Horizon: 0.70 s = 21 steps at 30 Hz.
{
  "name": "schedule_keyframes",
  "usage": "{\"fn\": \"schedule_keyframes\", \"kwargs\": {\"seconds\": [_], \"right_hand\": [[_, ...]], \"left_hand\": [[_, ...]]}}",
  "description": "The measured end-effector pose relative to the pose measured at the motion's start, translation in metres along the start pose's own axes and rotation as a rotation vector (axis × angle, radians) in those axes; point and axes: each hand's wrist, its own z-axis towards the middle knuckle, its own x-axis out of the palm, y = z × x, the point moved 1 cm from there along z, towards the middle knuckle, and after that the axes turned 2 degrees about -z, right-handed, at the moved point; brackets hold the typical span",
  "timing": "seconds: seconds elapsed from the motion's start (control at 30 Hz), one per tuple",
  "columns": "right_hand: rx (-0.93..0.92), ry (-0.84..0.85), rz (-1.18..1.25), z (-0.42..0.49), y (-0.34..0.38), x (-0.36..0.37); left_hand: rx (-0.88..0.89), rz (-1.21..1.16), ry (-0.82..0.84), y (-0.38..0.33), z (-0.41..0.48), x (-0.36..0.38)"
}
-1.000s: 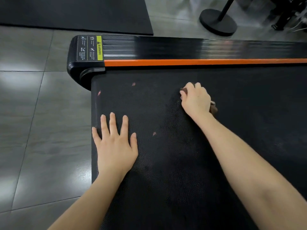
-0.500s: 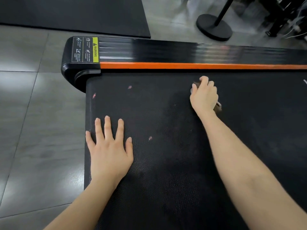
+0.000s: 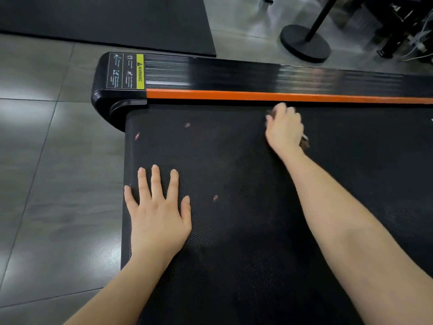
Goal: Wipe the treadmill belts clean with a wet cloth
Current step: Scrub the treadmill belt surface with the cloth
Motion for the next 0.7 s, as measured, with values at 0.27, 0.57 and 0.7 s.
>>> {"fn": "schedule_keyframes", "kwargs": {"seconds": [0.27, 0.57, 0.7], "right_hand": [[-0.188, 0.013, 0.124, -0.010, 0.121, 0.005], [-0.524, 0.130, 0.400, -0.032, 0.161, -0.003], [-0.642, 0.179, 0.402, -0.065, 0.139, -0.015]], "left_hand": [[0.004, -0.013, 0.004, 0.000, 0.001, 0.000], [-0.007, -0.002, 0.022, -0.001, 0.001, -0.003], [-0.018, -0.010, 0.022, -0.001, 0.001, -0.004]]}}
